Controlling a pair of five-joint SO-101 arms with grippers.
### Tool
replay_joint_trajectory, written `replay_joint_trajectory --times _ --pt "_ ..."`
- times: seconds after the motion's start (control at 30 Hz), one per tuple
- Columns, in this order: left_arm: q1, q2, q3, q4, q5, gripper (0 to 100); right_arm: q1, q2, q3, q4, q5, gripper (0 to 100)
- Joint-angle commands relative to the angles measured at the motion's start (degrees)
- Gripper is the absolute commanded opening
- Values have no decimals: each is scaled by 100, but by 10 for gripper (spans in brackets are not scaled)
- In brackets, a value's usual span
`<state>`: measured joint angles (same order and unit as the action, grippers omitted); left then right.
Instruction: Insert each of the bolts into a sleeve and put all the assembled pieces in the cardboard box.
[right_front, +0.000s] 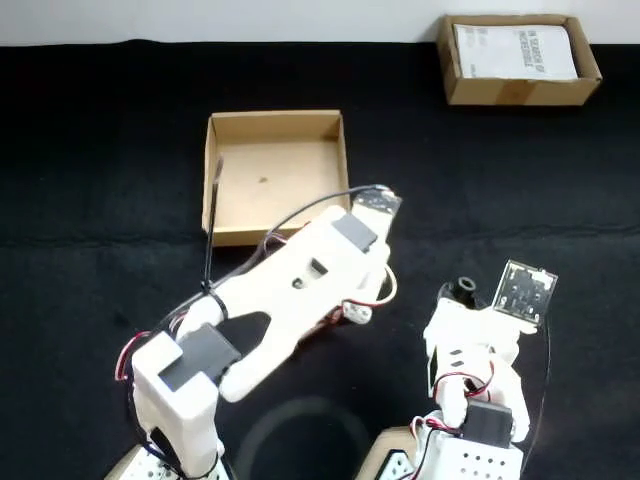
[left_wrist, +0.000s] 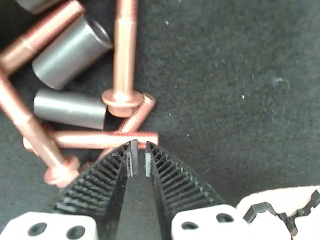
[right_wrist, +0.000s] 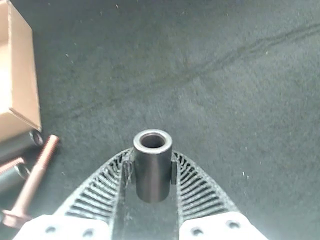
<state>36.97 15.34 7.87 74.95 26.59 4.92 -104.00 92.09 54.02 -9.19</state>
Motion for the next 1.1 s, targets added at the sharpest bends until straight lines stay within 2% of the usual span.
replay_joint_trajectory --times 0.0,0.2,0.43,0.6,0.77,0.97,1.07 --pt "-277 -22 -163 97 35 32 31 -84 -22 13 70 7" --pt "-963 13 -154 835 35 8 31 -84 -22 13 79 7" --pt "-2185 48 180 914 18 8 22 -84 -48 13 79 7" --pt "-2141 40 725 563 18 8 13 -40 -13 -233 79 7" --pt "-1868 -40 673 607 26 8 -251 -40 -13 -277 79 7" --pt "-1218 -435 66 1670 26 8 -347 -40 -13 -277 79 7" --pt "-1068 -681 -224 1776 26 9 -347 -40 -13 -277 79 7"
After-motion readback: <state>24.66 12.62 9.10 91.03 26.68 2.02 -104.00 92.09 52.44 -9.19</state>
